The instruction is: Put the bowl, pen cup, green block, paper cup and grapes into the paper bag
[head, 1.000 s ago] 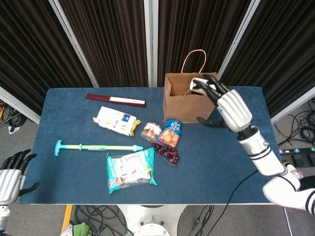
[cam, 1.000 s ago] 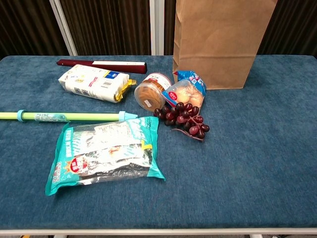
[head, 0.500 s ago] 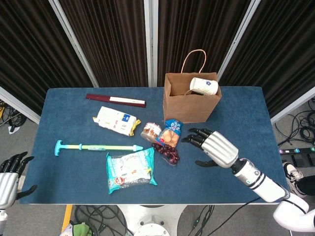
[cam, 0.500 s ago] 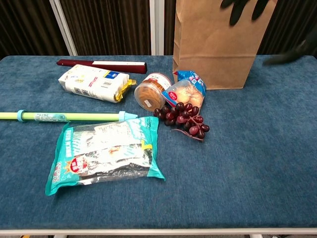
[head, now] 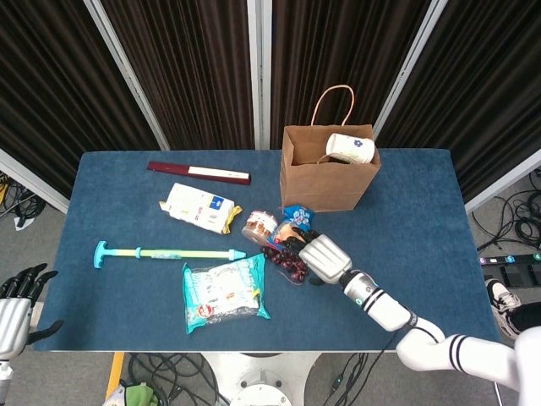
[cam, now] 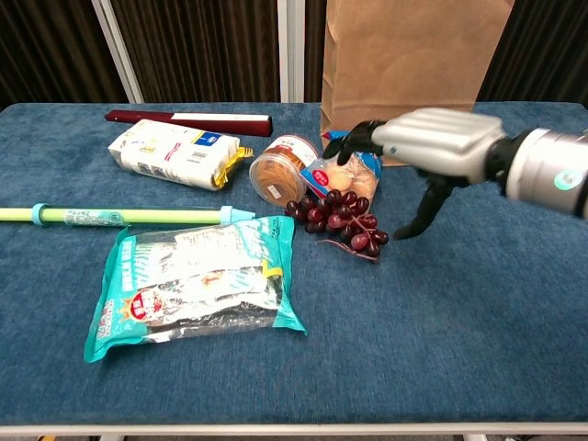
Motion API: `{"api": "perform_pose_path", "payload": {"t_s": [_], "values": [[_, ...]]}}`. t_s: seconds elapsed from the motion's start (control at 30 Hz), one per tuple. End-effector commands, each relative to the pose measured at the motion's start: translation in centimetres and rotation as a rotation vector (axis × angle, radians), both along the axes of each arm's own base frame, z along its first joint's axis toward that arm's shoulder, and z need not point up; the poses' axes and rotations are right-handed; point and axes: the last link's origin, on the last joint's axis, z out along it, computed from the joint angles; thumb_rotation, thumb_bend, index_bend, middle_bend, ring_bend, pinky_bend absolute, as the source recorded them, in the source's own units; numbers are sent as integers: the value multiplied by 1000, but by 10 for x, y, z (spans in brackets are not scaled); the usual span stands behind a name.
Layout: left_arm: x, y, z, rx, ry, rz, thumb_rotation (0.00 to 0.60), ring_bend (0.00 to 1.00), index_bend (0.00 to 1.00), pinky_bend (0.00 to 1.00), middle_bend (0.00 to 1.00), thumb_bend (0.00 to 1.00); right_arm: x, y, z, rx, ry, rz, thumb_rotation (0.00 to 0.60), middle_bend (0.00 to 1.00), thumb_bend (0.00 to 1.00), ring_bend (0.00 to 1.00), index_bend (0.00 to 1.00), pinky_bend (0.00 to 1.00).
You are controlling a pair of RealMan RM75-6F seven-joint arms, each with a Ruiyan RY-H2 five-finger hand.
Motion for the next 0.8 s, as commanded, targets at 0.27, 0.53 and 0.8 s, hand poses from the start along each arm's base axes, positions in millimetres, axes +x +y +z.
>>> {"api": "perform_pose_path", "payload": {"t_s": [0.27, 0.53, 0.8], "values": [[-3, 0, -2, -4, -5, 10, 600, 151, 260, 203, 225, 0, -4, 3, -31, -51, 40, 50, 600, 218, 0, 43, 107, 216], [-5, 0, -3, -5, -10, 9, 600, 151, 259, 203, 225, 1, -11, 8, -44, -85, 68, 101, 600, 317, 52, 87, 241, 215], [-8, -2, -4, -5, -18, 14, 600, 151, 260, 203, 225, 1, -12, 13, -58, -95, 92, 152, 600, 363, 143, 128, 365, 240]]}}
